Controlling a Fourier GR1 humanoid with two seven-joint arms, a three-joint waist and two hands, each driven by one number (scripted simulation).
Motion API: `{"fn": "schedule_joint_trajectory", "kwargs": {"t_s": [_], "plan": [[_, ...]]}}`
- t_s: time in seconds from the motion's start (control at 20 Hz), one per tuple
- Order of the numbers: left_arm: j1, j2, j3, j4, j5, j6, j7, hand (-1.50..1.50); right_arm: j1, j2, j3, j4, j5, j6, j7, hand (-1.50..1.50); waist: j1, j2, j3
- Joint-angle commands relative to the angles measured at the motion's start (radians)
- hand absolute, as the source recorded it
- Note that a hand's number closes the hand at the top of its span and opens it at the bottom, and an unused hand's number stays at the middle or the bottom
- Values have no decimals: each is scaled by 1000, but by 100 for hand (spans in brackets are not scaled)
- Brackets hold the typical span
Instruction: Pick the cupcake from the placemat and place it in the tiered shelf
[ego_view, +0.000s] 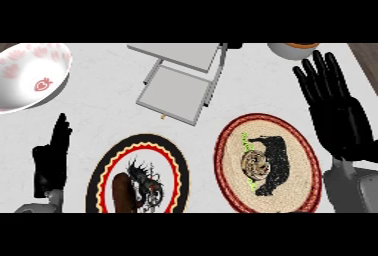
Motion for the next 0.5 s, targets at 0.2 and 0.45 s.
{"fn": "schedule_joint_trajectory", "kwargs": {"t_s": [0.2,0.45], "plan": [[22,-22,-23,5,111,-131,143,0,138,-226,-166,4,199,-77,-8,150,-69,-5,-2],[34,-8,-28,-10,183,-226,206,0,305,-288,-184,204,368,-184,110,150,-46,1,-1]]}}
